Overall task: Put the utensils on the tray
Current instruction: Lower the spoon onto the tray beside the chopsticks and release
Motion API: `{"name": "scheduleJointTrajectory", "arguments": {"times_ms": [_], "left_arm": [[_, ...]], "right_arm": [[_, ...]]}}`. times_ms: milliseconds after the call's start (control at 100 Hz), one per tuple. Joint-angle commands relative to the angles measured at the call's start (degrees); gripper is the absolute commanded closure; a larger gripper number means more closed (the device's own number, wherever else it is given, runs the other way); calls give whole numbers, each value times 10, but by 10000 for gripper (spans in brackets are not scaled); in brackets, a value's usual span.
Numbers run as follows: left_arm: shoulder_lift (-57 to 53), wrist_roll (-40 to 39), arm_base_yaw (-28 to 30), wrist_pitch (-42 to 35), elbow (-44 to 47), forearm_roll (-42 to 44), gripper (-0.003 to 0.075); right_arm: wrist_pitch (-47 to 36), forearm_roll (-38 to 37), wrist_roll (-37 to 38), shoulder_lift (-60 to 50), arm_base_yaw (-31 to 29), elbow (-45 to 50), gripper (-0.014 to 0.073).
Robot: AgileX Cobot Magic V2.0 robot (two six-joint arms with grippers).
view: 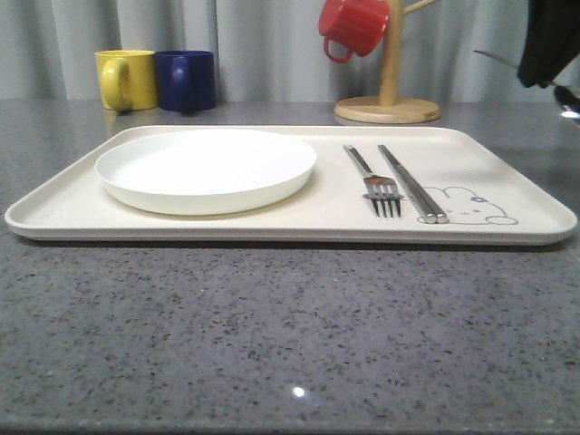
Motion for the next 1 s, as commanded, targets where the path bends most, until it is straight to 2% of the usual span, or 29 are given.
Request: {"name": "scheduleJointTrajectory", "arguments": {"times_ms": [0,120,340,720,820,990], "left_arm": [[3,-3,-3,-44,-14,-2,738],[3,-3,-3,-44,-14,-2,738],[3,-3,-3,-44,-14,-2,738],[3,-3,-3,-44,-14,-2,738],[3,-3,-3,-44,-14,-2,738],[3,-3,-3,-44,-14,-2,738]], "right_arm": [[-41,-21,33,-7,26,-17,642],[-59,-21,49,20,46,-17,642],[-65,-19,54,68,46,-17,639],[-58,-7,54,84,46,-17,634],[-55,-7,54,84,46,-17,574],[-54,-7,54,84,46,-17,389]]}}
